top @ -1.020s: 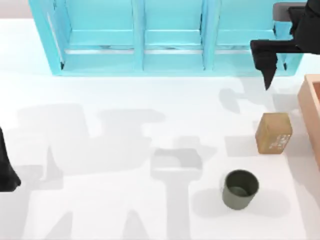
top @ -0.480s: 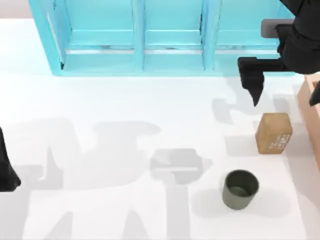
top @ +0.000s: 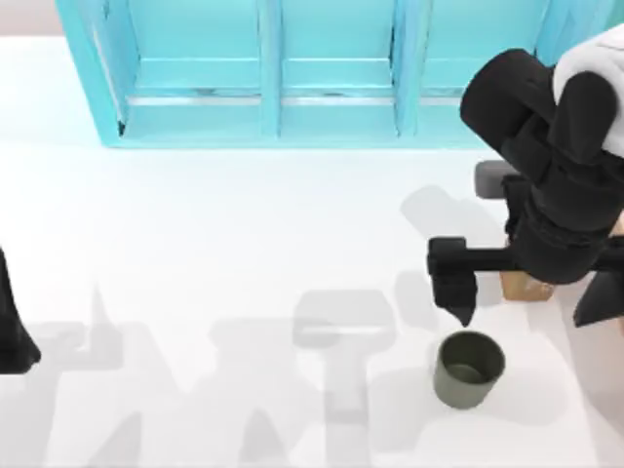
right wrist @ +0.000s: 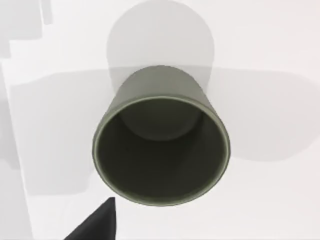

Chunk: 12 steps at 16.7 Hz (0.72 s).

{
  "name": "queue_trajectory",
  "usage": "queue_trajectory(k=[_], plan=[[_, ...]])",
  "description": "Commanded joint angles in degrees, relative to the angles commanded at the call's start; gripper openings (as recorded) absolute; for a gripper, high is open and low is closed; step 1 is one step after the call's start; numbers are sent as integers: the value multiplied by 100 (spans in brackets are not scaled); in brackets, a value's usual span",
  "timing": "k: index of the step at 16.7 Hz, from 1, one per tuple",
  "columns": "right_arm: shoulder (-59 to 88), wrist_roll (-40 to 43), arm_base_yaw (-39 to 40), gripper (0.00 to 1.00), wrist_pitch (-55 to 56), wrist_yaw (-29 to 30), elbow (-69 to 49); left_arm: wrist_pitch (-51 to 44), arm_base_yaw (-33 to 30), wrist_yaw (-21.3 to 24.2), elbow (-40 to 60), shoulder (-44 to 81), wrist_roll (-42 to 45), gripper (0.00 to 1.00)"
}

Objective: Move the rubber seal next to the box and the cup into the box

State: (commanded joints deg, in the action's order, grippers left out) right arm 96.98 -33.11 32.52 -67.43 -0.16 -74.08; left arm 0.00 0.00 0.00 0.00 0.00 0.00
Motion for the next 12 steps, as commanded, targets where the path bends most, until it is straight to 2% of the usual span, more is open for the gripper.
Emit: queue_trajectory(k=[7, 12], plan=[[-84, -121, 95, 100, 138, 4, 212, 0, 0, 0, 0, 0, 0, 100], [131, -128, 118, 100, 888, 6, 716, 0, 0, 0, 0, 0, 0, 100]])
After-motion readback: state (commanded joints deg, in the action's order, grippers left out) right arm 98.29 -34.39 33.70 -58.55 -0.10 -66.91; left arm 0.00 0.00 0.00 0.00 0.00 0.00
